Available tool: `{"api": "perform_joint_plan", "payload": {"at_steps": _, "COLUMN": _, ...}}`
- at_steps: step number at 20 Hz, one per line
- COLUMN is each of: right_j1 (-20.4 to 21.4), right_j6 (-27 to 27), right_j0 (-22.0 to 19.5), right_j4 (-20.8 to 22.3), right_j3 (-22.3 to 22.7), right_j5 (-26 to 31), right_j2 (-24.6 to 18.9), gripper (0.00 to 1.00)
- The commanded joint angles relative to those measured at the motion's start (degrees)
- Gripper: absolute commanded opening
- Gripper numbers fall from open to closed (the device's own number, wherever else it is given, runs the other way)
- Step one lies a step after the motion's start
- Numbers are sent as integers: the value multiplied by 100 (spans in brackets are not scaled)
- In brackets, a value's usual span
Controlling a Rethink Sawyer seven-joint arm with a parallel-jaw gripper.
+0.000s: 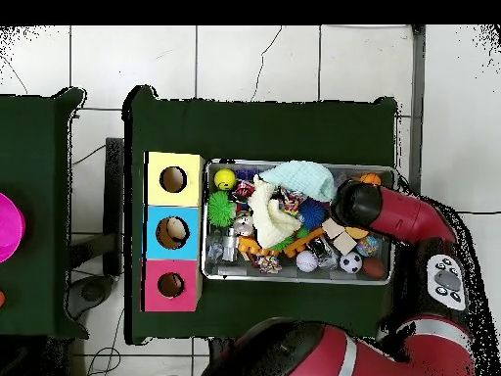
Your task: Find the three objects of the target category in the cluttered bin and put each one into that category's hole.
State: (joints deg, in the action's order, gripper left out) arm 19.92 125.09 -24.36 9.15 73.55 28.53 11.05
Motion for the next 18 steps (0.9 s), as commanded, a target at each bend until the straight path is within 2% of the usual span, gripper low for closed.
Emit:
{"api": "perform_joint_plan", "payload": {"at_steps": 1, "right_j1": 26, "right_j6": 189, "right_j0": 282, "right_j4": -191, "right_j3": 764, "right_j5": 881, "right_j2": -615, "gripper": 0}}
{"api": "perform_joint_plan", "payload": {"at_steps": 9, "right_j1": 161, "right_j6": 435, "right_j0": 451, "right_j4": -324, "right_j3": 870, "right_j5": 1061, "right_j2": -523, "gripper": 0}}
{"api": "perform_joint_plan", "payload": {"at_steps": 14, "right_j1": -203, "right_j6": 595, "right_j0": 511, "right_j4": -421, "right_j3": 637, "right_j5": 793, "right_j2": -544, "gripper": 0}}
{"api": "perform_joint_plan", "payload": {"at_steps": 18, "right_j1": -601, "right_j6": 484, "right_j0": 295, "right_j4": -475, "right_j3": 513, "right_j5": 290, "right_j2": -769, "gripper": 0}}
